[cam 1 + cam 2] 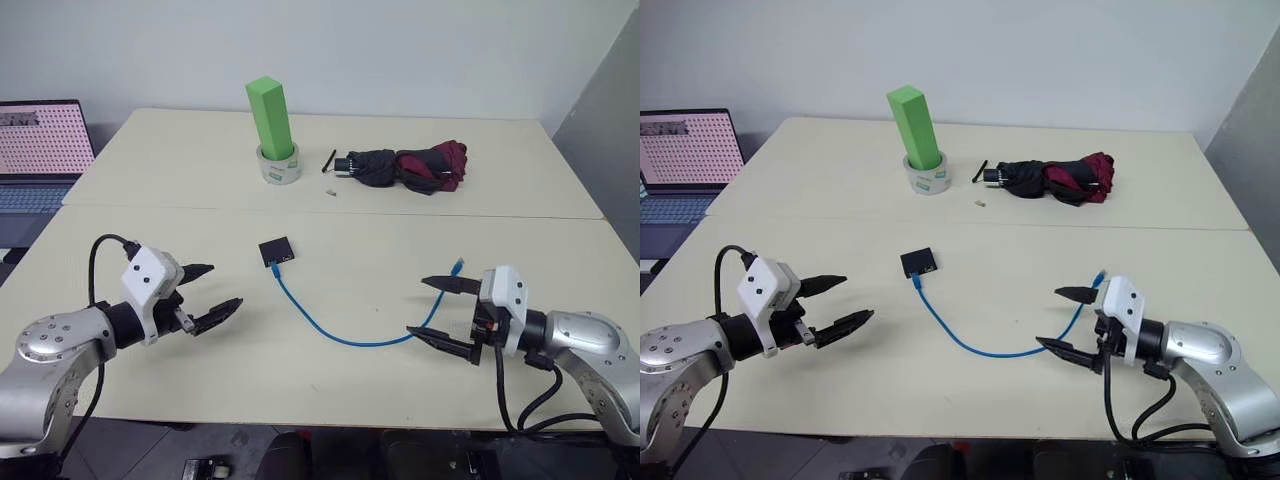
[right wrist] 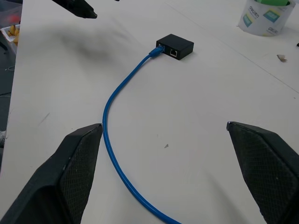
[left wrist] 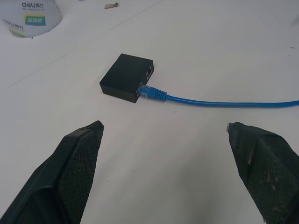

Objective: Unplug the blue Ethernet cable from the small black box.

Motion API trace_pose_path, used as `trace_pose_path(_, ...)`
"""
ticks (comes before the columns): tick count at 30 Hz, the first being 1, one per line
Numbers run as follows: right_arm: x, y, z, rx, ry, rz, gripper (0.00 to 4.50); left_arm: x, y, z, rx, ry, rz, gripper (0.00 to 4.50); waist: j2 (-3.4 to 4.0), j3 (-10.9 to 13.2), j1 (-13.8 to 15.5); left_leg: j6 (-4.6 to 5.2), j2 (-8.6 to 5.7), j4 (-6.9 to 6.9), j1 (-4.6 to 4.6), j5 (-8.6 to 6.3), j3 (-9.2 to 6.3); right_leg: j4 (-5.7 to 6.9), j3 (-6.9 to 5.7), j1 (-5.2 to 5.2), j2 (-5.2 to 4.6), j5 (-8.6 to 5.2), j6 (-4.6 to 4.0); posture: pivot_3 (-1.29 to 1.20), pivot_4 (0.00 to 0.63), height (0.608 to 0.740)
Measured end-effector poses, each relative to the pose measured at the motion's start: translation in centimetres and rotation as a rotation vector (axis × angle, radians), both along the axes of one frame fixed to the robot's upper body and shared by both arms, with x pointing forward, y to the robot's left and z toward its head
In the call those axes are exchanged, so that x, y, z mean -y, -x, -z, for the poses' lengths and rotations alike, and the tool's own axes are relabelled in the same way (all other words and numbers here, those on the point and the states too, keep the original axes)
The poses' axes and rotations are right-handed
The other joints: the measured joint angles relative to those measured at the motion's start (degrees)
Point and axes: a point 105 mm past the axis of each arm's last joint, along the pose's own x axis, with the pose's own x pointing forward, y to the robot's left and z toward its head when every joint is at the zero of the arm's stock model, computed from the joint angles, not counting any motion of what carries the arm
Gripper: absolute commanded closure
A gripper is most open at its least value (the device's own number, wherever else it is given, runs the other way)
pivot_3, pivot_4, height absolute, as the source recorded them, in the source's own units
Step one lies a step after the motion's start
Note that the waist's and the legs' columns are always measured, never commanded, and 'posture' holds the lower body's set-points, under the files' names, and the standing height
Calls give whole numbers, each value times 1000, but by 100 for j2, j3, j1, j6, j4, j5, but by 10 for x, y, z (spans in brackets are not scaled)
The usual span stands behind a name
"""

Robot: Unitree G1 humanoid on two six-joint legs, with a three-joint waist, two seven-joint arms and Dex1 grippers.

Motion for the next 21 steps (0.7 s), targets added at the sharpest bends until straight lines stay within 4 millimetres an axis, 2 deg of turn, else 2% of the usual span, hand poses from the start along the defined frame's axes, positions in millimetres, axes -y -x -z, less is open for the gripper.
trace_pose_path(14, -4, 0, 5, 12, 27, -15, 6, 3, 4, 2, -7, -17, 40, 0, 0, 0, 0, -1, 0, 0, 0, 0, 0, 0, 1, 0, 0, 0, 0, 0, 150, 740)
trace_pose_path(19, -16, -1, 8, 17, 40, -54, 6, 4, 5, 2, -5, -22, 45, 0, 0, 0, -1, -1, 0, 0, 0, 0, 0, 1, 0, -2, 0, 0, 0, 0, 150, 740)
trace_pose_path(21, -27, -5, 12, 9, 29, -70, 6, 4, 6, 4, -17, -28, 51, 0, -3, -1, -6, -1, 2, 0, 1, 1, 0, 2, 0, -2, 1, 0, 0, 0, 150, 740)
